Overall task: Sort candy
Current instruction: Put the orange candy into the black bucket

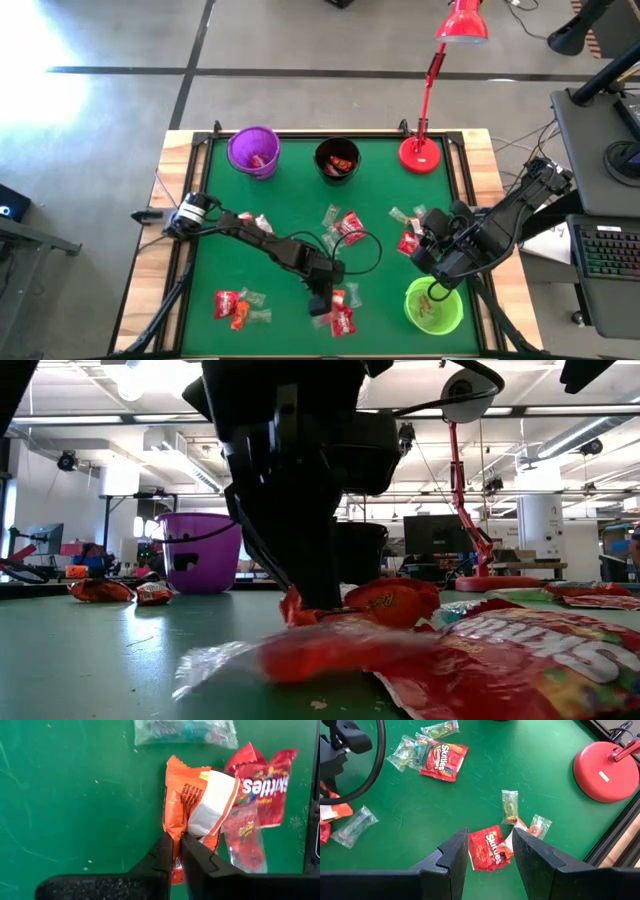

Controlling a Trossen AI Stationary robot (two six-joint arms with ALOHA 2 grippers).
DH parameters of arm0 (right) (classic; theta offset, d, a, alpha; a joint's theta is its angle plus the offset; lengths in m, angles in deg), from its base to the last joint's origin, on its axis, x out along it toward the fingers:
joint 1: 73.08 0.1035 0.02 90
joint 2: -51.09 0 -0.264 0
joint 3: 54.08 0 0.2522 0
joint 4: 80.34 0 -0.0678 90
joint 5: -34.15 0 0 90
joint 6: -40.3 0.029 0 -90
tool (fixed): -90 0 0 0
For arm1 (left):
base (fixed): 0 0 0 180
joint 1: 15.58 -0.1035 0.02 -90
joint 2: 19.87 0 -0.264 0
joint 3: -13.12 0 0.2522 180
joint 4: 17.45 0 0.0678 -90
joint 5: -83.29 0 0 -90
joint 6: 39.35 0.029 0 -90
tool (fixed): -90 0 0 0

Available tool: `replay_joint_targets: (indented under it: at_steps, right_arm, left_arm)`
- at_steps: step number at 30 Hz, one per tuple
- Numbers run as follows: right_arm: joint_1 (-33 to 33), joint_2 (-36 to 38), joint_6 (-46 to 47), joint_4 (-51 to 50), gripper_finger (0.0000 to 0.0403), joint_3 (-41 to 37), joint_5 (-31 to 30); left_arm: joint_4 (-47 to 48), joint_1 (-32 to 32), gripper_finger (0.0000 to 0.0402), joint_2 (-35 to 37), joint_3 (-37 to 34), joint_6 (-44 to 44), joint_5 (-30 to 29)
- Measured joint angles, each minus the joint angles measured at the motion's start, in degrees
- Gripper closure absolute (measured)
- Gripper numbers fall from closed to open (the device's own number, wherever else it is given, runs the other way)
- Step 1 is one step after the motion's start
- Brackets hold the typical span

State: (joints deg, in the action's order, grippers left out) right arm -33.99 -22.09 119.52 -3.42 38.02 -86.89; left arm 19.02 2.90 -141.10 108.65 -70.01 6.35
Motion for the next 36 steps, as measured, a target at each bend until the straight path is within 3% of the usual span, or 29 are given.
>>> replay_joint_targets:
  at_steps: [5, 19, 25, 36]
  right_arm:
    - [0.00, 0.01, 0.02, -0.13, 0.0259, 0.00, 0.00]
    - [0.00, 0.01, 0.13, 0.02, 0.0259, 0.00, -0.03]
    - [0.00, 0.01, 0.00, 0.03, 0.0259, 0.00, -0.46]
    - [0.00, 0.01, 0.21, 0.05, 0.0259, 0.00, -2.19]
  left_arm:
    - [2.02, 0.09, 0.0400, 2.02, -0.26, 0.18, -0.44]
    - [14.68, -6.03, 0.0401, 14.67, -0.15, 3.82, -12.80]
    - [15.16, -11.72, 0.0402, 18.98, -0.08, 7.29, -16.87]
    - [13.92, -26.75, 0.0401, 23.84, -0.04, 14.23, -17.28]
